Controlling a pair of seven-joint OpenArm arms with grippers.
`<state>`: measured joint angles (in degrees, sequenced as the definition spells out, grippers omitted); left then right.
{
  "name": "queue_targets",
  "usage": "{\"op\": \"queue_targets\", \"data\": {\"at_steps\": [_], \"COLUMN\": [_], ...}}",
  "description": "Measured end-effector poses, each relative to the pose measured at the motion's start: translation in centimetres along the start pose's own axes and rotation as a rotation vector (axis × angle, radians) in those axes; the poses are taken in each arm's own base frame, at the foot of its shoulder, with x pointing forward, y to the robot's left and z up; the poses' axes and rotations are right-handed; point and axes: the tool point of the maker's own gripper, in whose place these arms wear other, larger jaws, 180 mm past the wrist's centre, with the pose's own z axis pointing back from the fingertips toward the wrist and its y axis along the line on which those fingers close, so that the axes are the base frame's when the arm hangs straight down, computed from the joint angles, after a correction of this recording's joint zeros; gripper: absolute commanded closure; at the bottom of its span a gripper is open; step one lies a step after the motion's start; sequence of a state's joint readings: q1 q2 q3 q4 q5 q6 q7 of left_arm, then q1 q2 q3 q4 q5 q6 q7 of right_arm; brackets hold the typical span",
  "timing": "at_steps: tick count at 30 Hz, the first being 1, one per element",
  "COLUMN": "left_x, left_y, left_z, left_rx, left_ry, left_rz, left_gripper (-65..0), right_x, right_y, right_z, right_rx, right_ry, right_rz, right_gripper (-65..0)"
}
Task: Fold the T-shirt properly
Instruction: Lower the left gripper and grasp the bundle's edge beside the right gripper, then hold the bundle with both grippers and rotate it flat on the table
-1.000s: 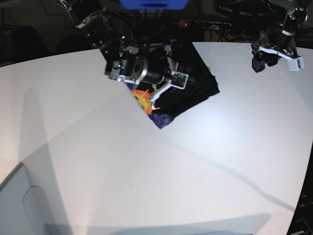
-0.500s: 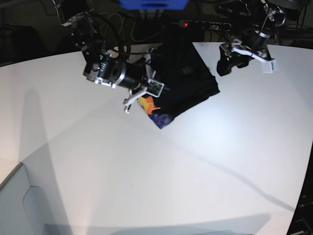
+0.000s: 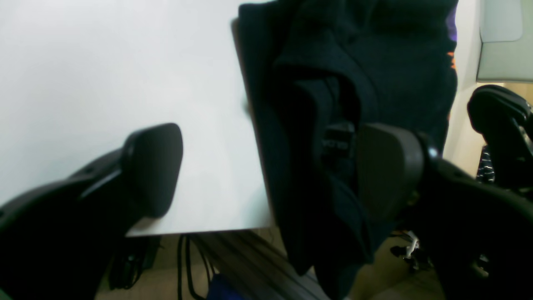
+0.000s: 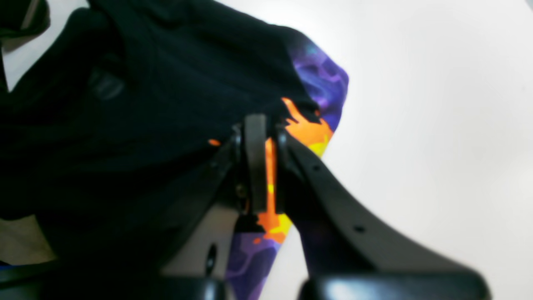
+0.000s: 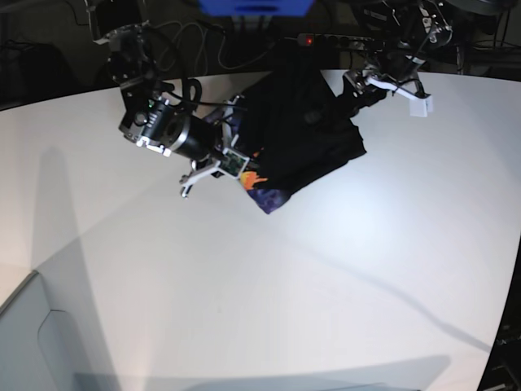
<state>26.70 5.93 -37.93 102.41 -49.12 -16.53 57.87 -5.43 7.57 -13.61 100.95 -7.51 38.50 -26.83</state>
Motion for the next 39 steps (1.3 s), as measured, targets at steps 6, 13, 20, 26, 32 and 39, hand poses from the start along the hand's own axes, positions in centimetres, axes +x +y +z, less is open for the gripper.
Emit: {"op": "queue_targets", "data": {"at_steps": [6, 13, 20, 26, 32, 39], "left_x": [0.1, 0.8, -1.2, -1.5, -1.4, -1.1], "left_y": [0.0, -0.5, -1.3, -0.6, -0.3, -0.1], "left_z": [-0.2, -2.0, -3.5, -3.9, -4.4, -4.8], "left_rx": [-0.005, -0.06, -0.057, -0.009, -0.005, 0.005], "left_ry": [-0.002, -0.029, 0.077, 0.108, 0.107, 0.12], "left_rz": [0.005, 0.049, -0.032, -0.063, -0.066, -0.079], "left_gripper": [-63.9, -62.4, -30.3, -19.3, -18.5, 0.0], "right_x": [0.0, 0.0, 0.0, 0.0, 0.9, 0.2], "right_y": [0.0, 0.0, 0.0, 0.0, -2.0, -3.6], "right_z": [0.0, 0.0, 0.0, 0.0, 1.4, 2.2], "right_rx": [0.001, 0.001, 0.001, 0.0, -0.07, -0.121], "right_ry": [0.0, 0.0, 0.0, -0.001, -0.024, -0.011], "right_rz": [0.0, 0.0, 0.0, 0.002, 0.013, -0.009], "right_gripper": [-0.1, -0.1, -0.1, -0.1, -0.1, -0.1]}}
